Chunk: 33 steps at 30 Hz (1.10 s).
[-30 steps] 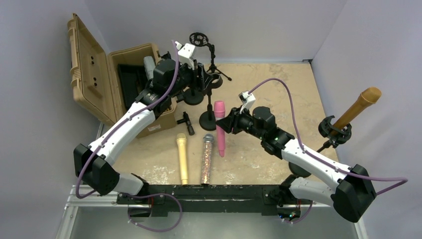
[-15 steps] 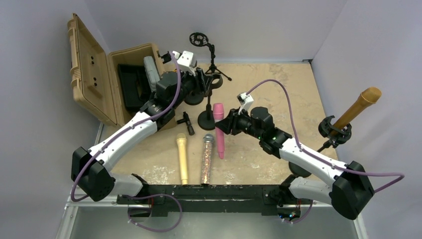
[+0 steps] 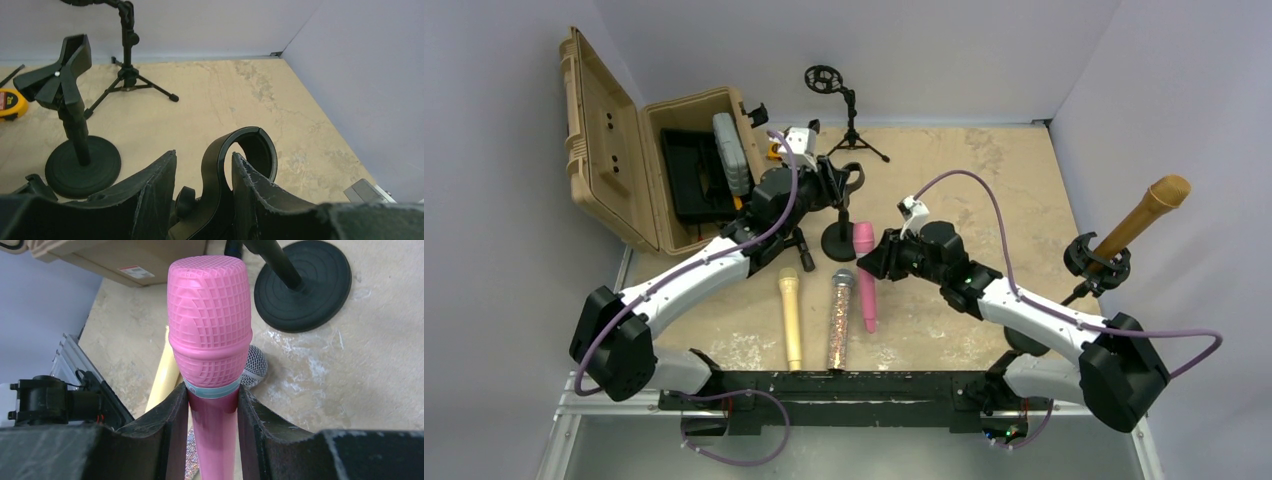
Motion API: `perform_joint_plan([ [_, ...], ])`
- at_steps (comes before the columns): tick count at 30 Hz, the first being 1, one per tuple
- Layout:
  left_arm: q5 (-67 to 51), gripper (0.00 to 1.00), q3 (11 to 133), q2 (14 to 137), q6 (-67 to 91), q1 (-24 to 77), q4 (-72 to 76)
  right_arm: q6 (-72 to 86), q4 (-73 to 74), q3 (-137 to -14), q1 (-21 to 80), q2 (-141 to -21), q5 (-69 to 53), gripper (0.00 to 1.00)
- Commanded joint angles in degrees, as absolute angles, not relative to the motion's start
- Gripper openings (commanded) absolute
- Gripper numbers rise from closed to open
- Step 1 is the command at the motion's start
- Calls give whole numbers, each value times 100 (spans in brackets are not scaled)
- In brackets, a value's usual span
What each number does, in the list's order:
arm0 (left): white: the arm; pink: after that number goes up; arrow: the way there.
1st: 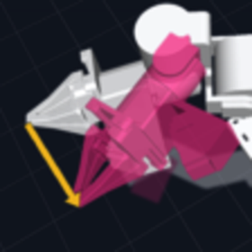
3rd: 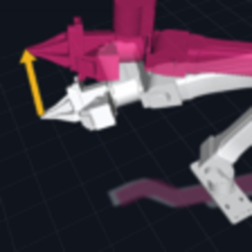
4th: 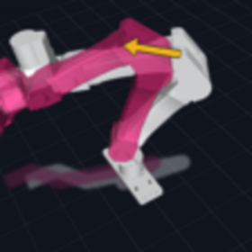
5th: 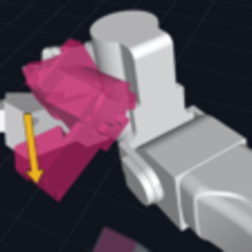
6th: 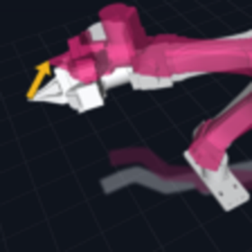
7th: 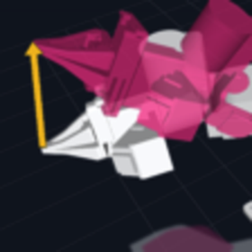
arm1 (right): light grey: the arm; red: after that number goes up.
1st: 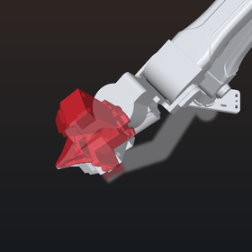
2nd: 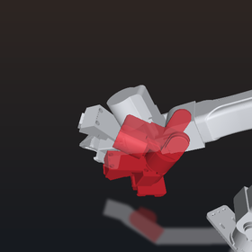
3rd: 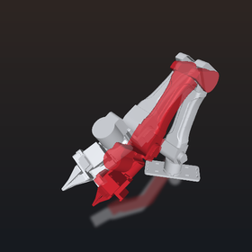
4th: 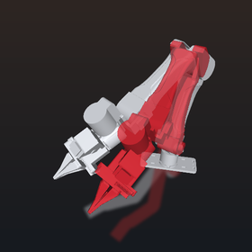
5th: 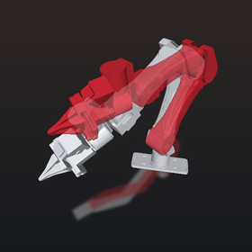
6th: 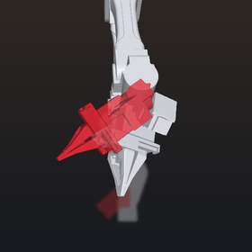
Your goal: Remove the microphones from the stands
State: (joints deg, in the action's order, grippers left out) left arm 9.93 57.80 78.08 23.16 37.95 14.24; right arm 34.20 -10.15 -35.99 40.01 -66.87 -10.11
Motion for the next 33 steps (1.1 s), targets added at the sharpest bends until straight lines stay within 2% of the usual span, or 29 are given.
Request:
perform_joint_plan([
  [1, 1111, 43, 5224, 8175, 2297, 3908, 216, 3603, -1202, -3509, 4017, -6814, -1180, 0],
  [9, 1232, 48, 5458, 8170, 2380, 3920, -87, 3591, -1195, -3324, 4016, -6902, -1339, 0],
  [16, 1270, 74, 6727, 7726, 2299, 3912, -1422, 3753, -1465, -3049, 4016, -6960, -1729, 0],
  [18, 1230, 81, 7165, 7572, 2256, 3911, -1780, 3893, -1814, -2792, 4009, -6965, -1937, 5],
  [20, 1118, 85, 7426, 7387, 2092, 3911, -1911, 4001, -2006, -2587, 3998, -7060, -1994, 7],
  [23, 927, 89, 7644, 7157, 1657, 3911, -1979, 4180, -2236, -2398, 3999, -7253, -1970, 7],
  [26, 817, 89, 7689, 6957, 1273, 3911, -2116, 4333, -2358, -2402, 3999, -7468, -1839, 18],
  [33, 752, 90, 7335, 6578, 800, 3919, -2059, 4454, -2442, -2639, 3999, -8094, -1651, 26],
])
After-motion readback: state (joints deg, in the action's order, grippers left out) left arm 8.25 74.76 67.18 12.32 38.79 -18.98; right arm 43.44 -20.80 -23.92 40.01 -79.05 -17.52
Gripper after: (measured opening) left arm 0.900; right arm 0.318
